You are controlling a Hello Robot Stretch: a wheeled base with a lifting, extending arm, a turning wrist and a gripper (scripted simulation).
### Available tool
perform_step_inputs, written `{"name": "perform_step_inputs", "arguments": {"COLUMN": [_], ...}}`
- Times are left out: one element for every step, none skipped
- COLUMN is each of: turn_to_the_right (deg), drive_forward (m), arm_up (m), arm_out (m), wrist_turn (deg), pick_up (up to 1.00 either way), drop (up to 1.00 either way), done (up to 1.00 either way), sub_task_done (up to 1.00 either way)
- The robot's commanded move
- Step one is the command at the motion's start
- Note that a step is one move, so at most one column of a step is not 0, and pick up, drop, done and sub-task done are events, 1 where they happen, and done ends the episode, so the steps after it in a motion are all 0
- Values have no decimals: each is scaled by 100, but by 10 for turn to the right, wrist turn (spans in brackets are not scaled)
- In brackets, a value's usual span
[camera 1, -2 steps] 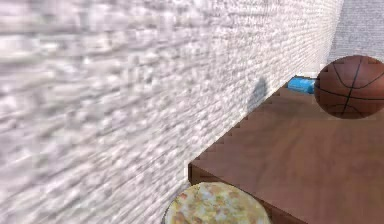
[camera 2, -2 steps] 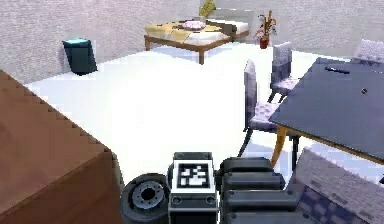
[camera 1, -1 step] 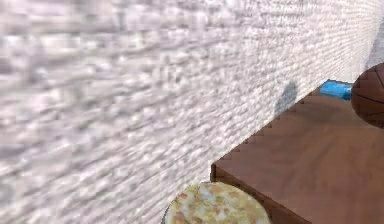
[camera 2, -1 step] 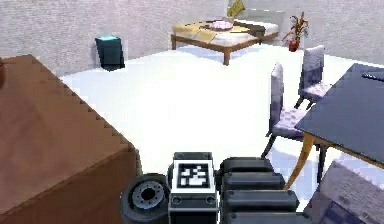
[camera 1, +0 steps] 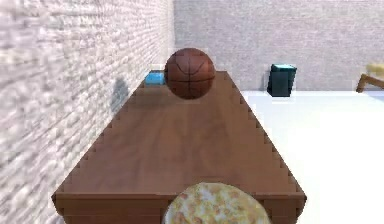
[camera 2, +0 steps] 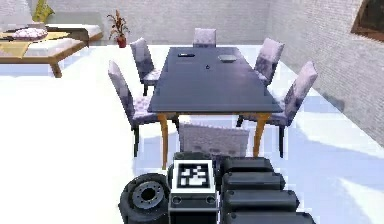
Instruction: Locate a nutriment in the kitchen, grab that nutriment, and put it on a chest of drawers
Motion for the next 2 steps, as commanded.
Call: {"name": "perform_step_inputs", "arguments": {"turn_to_the_right": [420, -90], "drive_forward": [0, 0], "arm_up": [0, 0], "arm_out": [0, 0], "wrist_turn": [0, 0], "pick_up": [0, 0], "drop": [0, 0], "done": [0, 0], "sub_task_done": [0, 0]}}
